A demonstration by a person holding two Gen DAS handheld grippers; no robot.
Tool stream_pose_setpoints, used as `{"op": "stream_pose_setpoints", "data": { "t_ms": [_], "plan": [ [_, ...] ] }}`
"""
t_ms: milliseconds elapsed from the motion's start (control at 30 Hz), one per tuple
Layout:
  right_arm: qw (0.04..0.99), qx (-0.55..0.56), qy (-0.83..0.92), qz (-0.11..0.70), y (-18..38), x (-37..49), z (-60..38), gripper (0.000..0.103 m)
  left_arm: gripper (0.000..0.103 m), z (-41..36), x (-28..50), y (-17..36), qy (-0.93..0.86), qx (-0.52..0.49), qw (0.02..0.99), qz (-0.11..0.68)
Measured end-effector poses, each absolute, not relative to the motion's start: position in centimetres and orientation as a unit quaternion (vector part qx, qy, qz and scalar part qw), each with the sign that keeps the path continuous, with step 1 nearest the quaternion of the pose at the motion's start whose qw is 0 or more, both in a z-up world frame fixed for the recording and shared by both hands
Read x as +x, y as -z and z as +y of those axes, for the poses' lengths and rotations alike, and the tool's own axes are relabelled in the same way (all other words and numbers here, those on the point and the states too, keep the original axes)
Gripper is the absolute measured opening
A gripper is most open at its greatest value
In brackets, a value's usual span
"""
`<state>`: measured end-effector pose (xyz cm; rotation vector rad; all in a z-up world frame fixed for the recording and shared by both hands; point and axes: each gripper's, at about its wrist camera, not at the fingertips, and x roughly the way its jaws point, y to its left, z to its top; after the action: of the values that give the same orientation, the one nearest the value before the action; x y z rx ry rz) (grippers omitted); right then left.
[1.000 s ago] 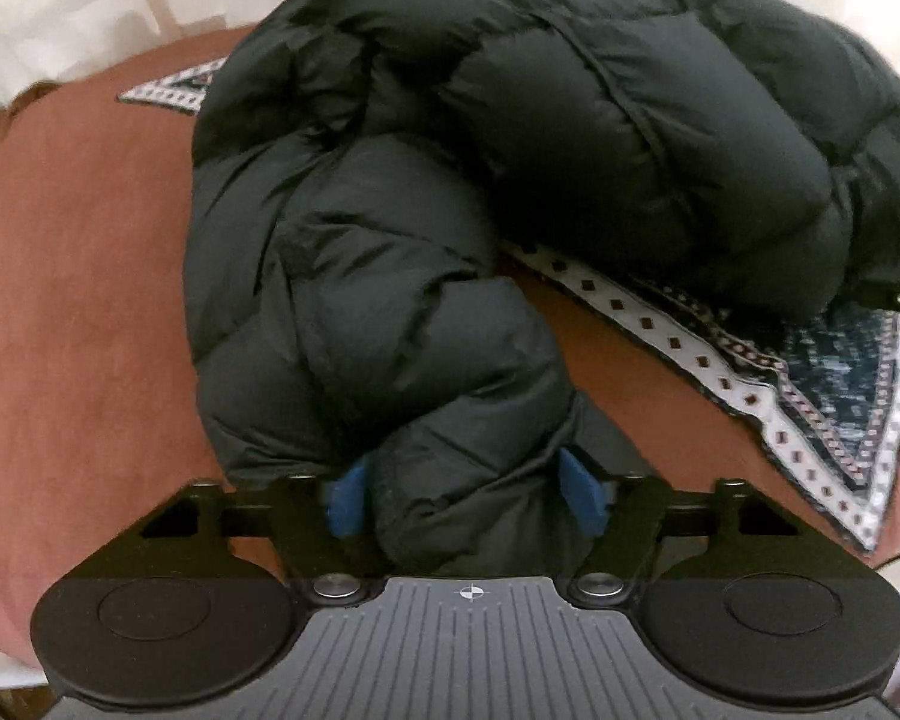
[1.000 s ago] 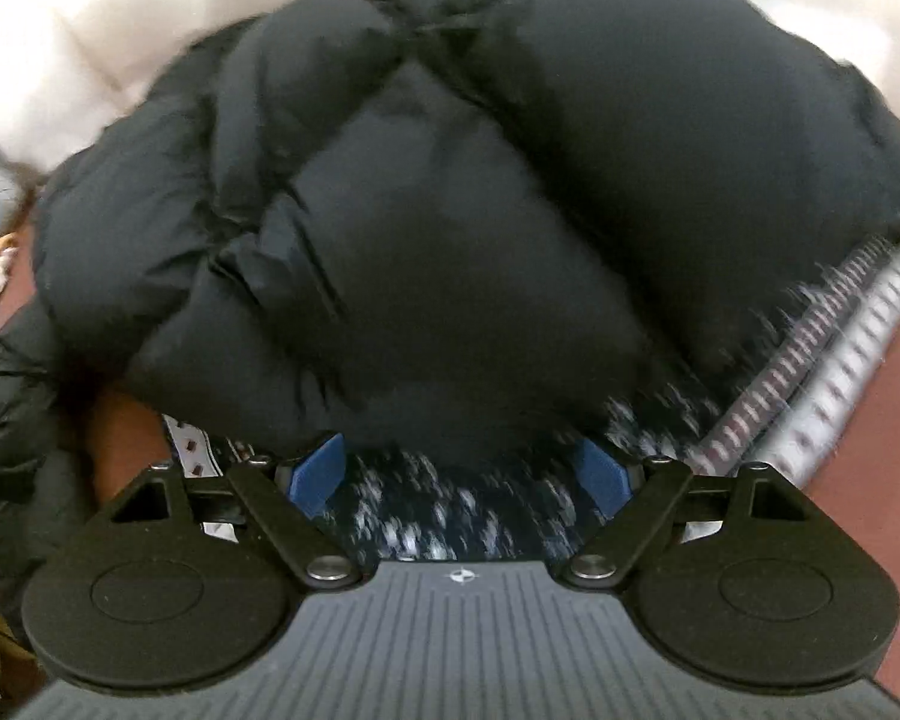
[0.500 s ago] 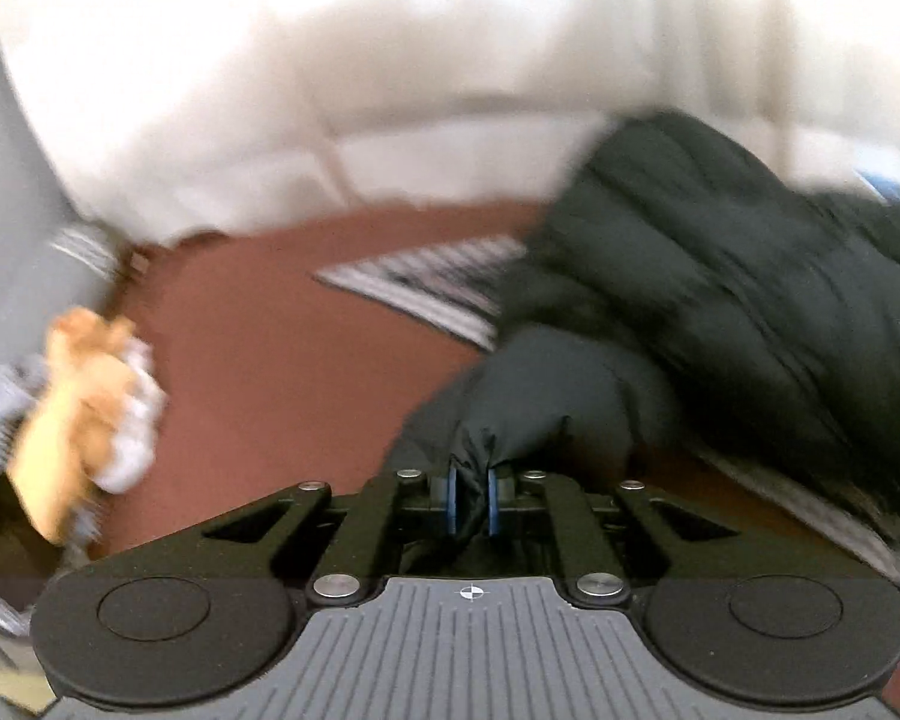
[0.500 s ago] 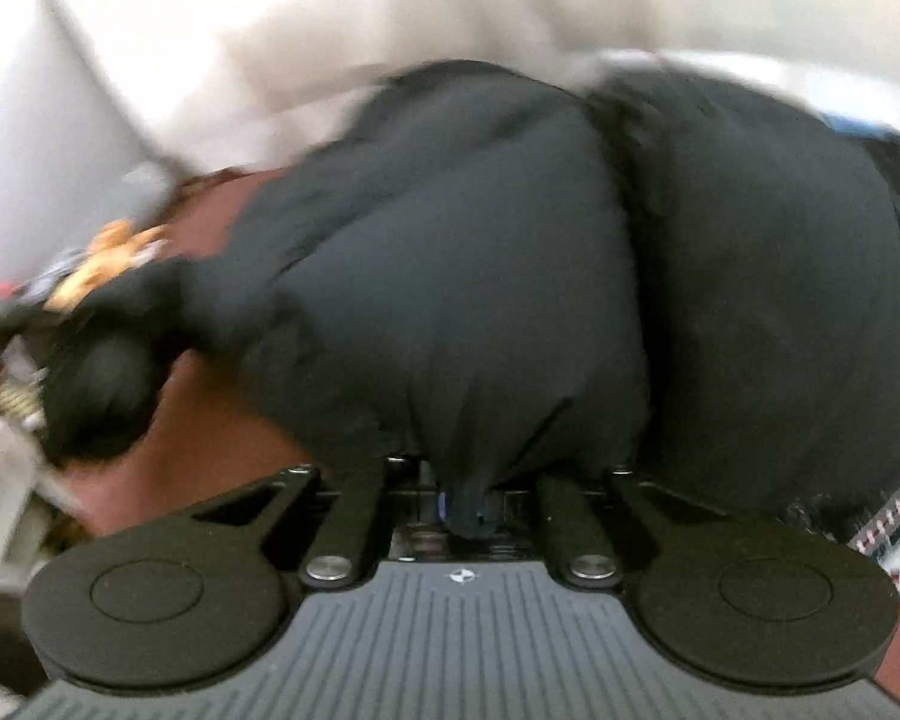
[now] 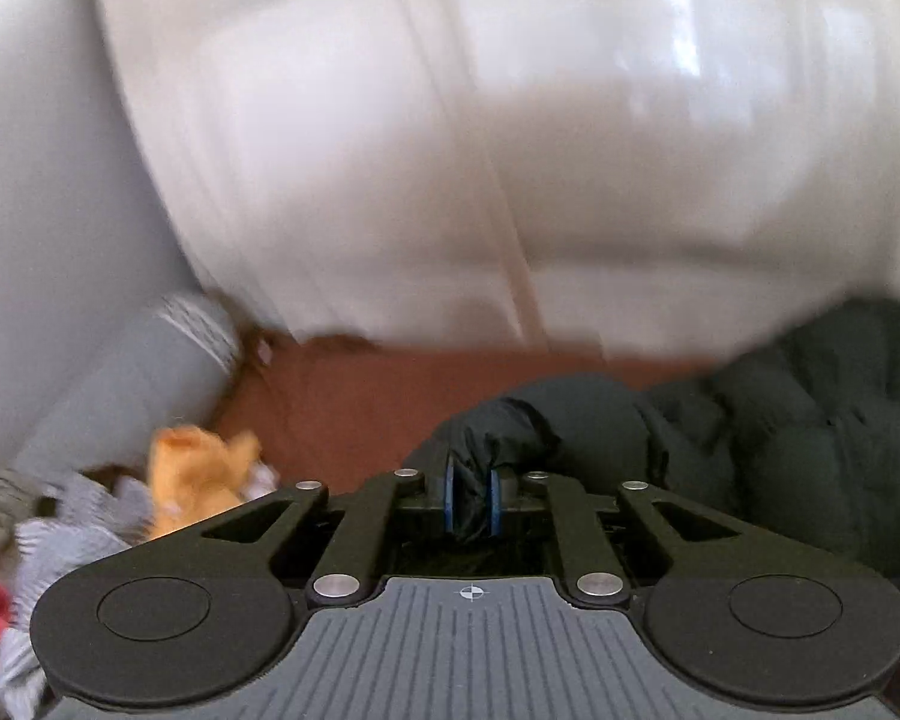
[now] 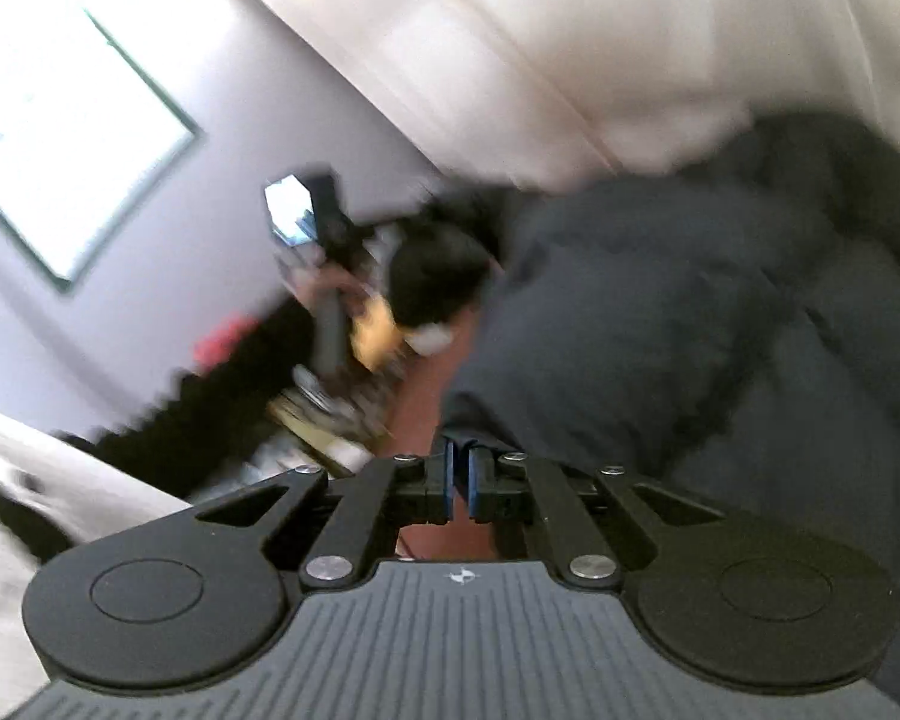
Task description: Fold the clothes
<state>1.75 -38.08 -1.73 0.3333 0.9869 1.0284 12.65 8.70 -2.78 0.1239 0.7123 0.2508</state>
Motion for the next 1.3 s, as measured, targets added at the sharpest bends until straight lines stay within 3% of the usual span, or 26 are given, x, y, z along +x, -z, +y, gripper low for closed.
{"op": "stream_pose_setpoints", "data": {
  "t_ms": [33, 67, 233, 333, 367, 400, 533, 633, 667, 800, 933, 1000, 1067, 1300],
  "plan": [
    [0.737, 0.149, -0.456, 0.475, 3.6, 2.3, -37.4, 0.005, 0.016, 8.5, 12.6, 4.1, -0.115, 0.066, 0.922, 0.364],
    [0.729, 0.147, -0.44, 0.504, 5.9, 2.8, -36.6, 0.007, 0.033, 8.4, 12.6, 5.4, -0.107, 0.072, 0.916, 0.38],
    [0.707, 0.117, -0.372, 0.589, 12.5, 1.9, -34.8, 0.015, 0.052, 8.5, 10.2, 8.7, -0.077, 0.104, 0.896, 0.424],
    [0.705, 0.129, -0.359, 0.598, 11.5, 1.0, -35.9, 0.038, 0.06, 9.3, 8.5, 8.4, -0.055, 0.095, 0.896, 0.43],
    [0.705, 0.137, -0.361, 0.594, 10.5, 0.8, -36.5, 0.051, 0.065, 9.5, 8.0, 7.7, -0.045, 0.083, 0.899, 0.428],
    [0.707, 0.145, -0.365, 0.588, 9.5, 0.6, -37.2, 0.053, 0.067, 9.7, 7.6, 6.8, -0.033, 0.072, 0.903, 0.423],
    [0.726, 0.201, -0.394, 0.526, 4.0, 0.3, -41.7, 0.054, 0.072, 9.7, 7.1, 2.4, 0.015, 0.051, 0.922, 0.382],
    [0.782, 0.2, -0.362, 0.466, 0.4, 1.2, -45.1, 0.065, 0.076, 8.7, 8.4, -0.2, 0.05, 0.053, 0.934, 0.349],
    [0.802, 0.193, -0.343, 0.45, -0.4, 1.7, -45.9, 0.069, 0.076, 8.2, 9.3, -0.7, 0.062, 0.055, 0.936, 0.342],
    [0.862, 0.145, -0.229, 0.43, 0.0, 5.8, -47.3, 0.069, 0.076, 5.2, 14.6, -0.4, 0.089, 0.075, 0.934, 0.338],
    [0.879, 0.122, -0.165, 0.431, 2.9, 11.6, -49.1, 0.07, 0.081, 1.5, 20.5, 0.9, 0.115, 0.097, 0.927, 0.344],
    [0.878, 0.104, -0.162, 0.438, 4.7, 14.9, -48.8, 0.08, 0.083, -0.3, 23.6, 2.4, 0.118, 0.116, 0.92, 0.356],
    [0.878, 0.079, -0.172, 0.439, 6.5, 17.9, -49.2, 0.083, 0.084, -1.5, 26.6, 3.9, 0.116, 0.125, 0.911, 0.376],
    [0.855, 0.039, -0.215, 0.47, 13.1, 26.3, -49.2, 0.083, 0.085, -4.0, 34.3, 8.6, 0.145, 0.165, 0.872, 0.438]
  ]
}}
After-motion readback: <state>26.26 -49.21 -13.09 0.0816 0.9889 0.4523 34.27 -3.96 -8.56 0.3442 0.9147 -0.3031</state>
